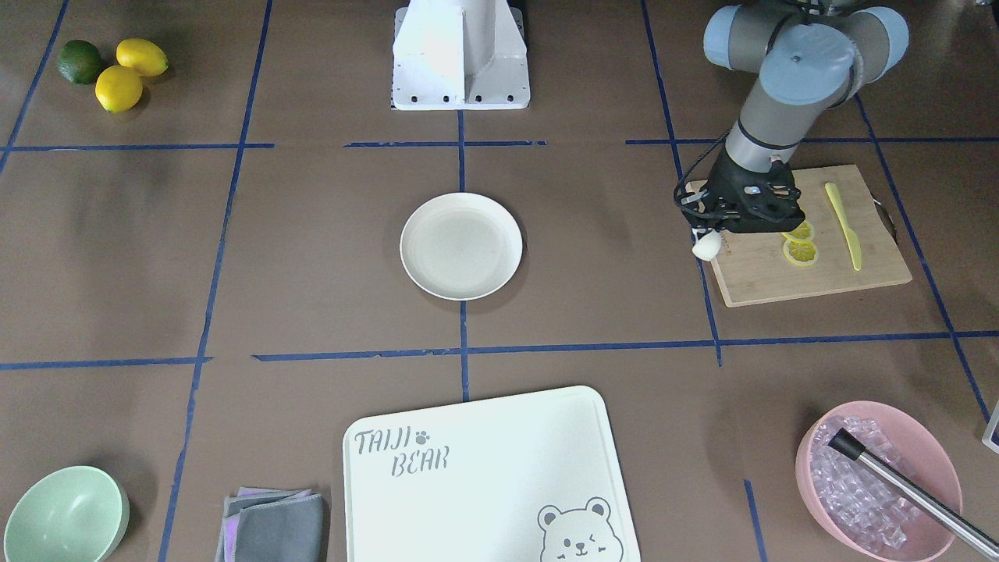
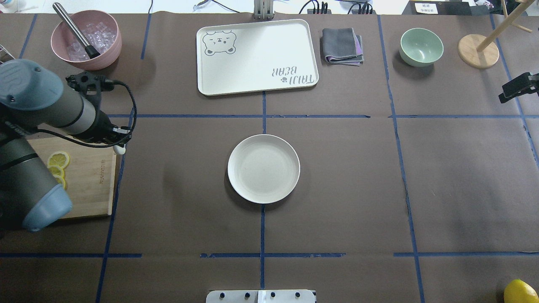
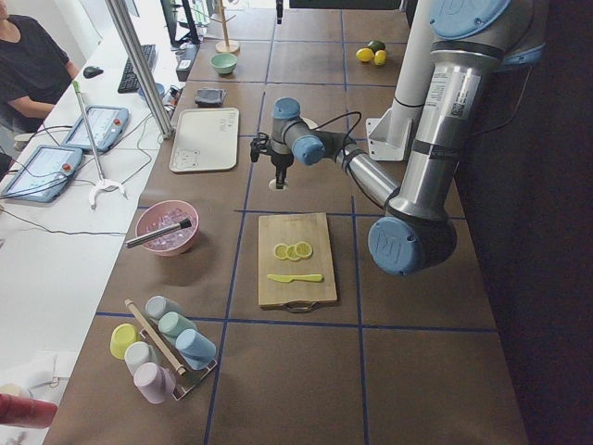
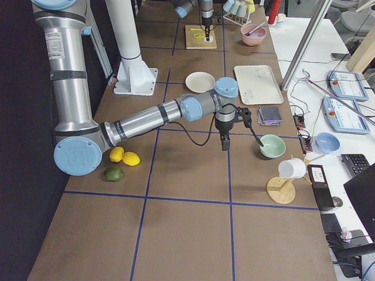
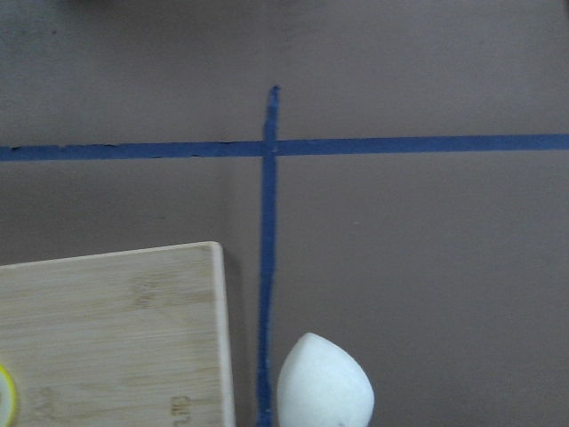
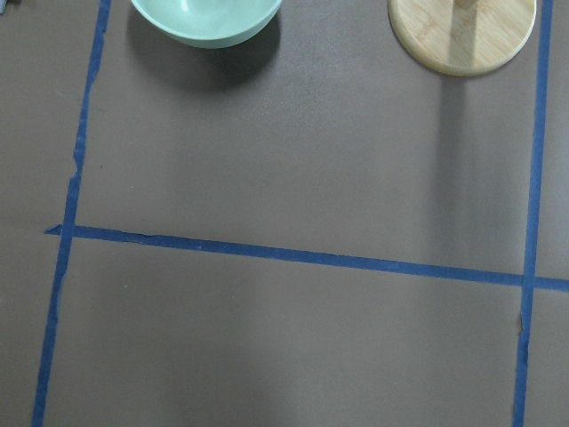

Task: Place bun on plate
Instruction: 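Lift the bun with the left gripper and carry it over the white plate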

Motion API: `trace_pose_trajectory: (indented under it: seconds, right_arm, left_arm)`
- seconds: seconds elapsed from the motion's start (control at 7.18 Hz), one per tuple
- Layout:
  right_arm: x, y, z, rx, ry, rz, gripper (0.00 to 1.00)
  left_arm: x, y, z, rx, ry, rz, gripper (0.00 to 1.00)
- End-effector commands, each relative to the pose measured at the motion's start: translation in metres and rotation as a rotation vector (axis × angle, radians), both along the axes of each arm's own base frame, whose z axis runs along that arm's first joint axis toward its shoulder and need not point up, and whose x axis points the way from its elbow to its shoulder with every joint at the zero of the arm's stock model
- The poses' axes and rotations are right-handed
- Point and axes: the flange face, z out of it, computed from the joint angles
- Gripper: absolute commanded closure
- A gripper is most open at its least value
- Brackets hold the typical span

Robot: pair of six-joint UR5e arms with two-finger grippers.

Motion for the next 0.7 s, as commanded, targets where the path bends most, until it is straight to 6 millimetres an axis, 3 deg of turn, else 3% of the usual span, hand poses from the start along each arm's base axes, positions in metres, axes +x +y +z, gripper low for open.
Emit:
trace_pose_trajectory:
  seconds: [0.0, 0.14, 0.28, 0.42, 0.56]
  right_arm:
    - [0.001, 0.004, 0.006, -0.009, 0.002, 0.0, 0.0]
    - [0.002, 0.004, 0.008, -0.012, 0.003, 0.0, 0.0]
    - [0.003, 0.004, 0.008, -0.013, 0.004, 0.003, 0.0]
    - [0.003, 0.004, 0.009, -0.014, 0.005, 0.003, 0.0]
    - [0.004, 0.004, 0.01, -0.016, 0.005, 0.005, 0.0]
  left_arm:
    - [0.1, 0.041, -0.098, -0.082, 0.01, -0.049, 0.83]
    - [0.15, 0.047, -0.154, -0.116, 0.041, -0.101, 0.83]
    - [0.203, 0.051, -0.184, -0.101, 0.018, -0.117, 0.83]
    - [0.238, 0.048, -0.201, -0.117, 0.003, -0.145, 0.83]
    - [0.277, 0.031, -0.233, -0.134, -0.022, -0.156, 0.83]
